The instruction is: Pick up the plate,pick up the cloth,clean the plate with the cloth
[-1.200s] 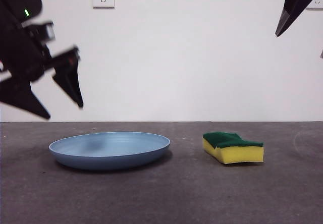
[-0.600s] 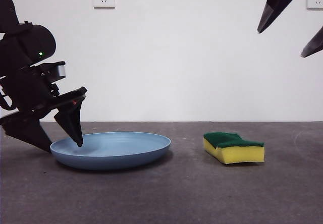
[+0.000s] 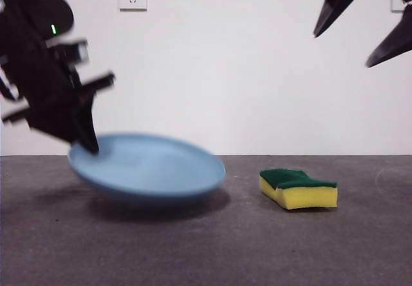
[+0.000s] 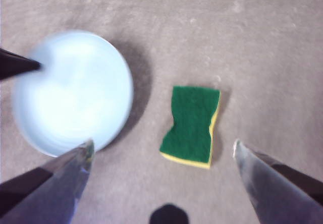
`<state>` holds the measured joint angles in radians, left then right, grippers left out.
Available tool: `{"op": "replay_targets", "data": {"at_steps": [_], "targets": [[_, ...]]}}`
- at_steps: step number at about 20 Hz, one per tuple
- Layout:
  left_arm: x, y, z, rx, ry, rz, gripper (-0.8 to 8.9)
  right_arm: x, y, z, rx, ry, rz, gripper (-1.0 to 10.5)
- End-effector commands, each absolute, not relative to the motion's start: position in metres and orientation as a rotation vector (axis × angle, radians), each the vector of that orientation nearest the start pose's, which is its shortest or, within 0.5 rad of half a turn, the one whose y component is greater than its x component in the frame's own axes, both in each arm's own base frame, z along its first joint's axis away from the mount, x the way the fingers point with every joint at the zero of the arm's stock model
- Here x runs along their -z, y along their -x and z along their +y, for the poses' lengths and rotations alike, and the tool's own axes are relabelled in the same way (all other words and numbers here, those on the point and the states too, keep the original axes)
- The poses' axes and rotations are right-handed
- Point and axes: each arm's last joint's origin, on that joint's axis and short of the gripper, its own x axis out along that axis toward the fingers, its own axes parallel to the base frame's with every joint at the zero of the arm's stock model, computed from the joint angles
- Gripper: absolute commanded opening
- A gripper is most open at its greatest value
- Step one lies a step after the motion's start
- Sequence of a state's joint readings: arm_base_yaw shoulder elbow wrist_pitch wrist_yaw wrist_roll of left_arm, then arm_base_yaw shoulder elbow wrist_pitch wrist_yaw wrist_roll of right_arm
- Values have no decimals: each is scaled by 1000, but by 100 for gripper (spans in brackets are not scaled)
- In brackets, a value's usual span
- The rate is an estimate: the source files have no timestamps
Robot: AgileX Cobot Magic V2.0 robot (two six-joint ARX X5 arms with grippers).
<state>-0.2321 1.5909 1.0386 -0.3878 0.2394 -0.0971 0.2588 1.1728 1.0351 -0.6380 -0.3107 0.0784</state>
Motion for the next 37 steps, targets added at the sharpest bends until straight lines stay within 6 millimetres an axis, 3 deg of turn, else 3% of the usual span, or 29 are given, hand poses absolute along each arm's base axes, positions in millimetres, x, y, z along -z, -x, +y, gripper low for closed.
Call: {"op": "replay_targets", "data": {"at_steps": [1,4,8,15,20,22,27,29,32,37], "targets": [[-247,-292,-76,381,50,877,-8,-298,-244,81,-506,-43,847,463],[-280,-263,-67,319,-3,814,-8,-283,-273,102,-498,64,905,370],[-304,-237,-60,304,-26,760,-8,-247,-304,131,-493,130,1021,371],[-303,-233,-58,296,-39,785,-8,-180,-323,150,-462,209,1196,368],[-303,-233,-58,294,-49,782,-8,-163,-326,151,-456,217,1247,141],[-303,-234,-58,294,-49,780,-8,-163,-327,151,-457,217,1243,3],[-297,-245,-61,295,-47,777,-8,-171,-324,151,-463,212,1230,-16],[-288,-254,-64,292,-44,800,-8,-188,-317,152,-473,199,1203,-16],[-270,-272,-69,293,-32,840,-8,-229,-299,157,-513,189,1085,-16],[-239,-290,-96,396,30,921,-8,-292,-257,168,-675,93,896,-16]]}}
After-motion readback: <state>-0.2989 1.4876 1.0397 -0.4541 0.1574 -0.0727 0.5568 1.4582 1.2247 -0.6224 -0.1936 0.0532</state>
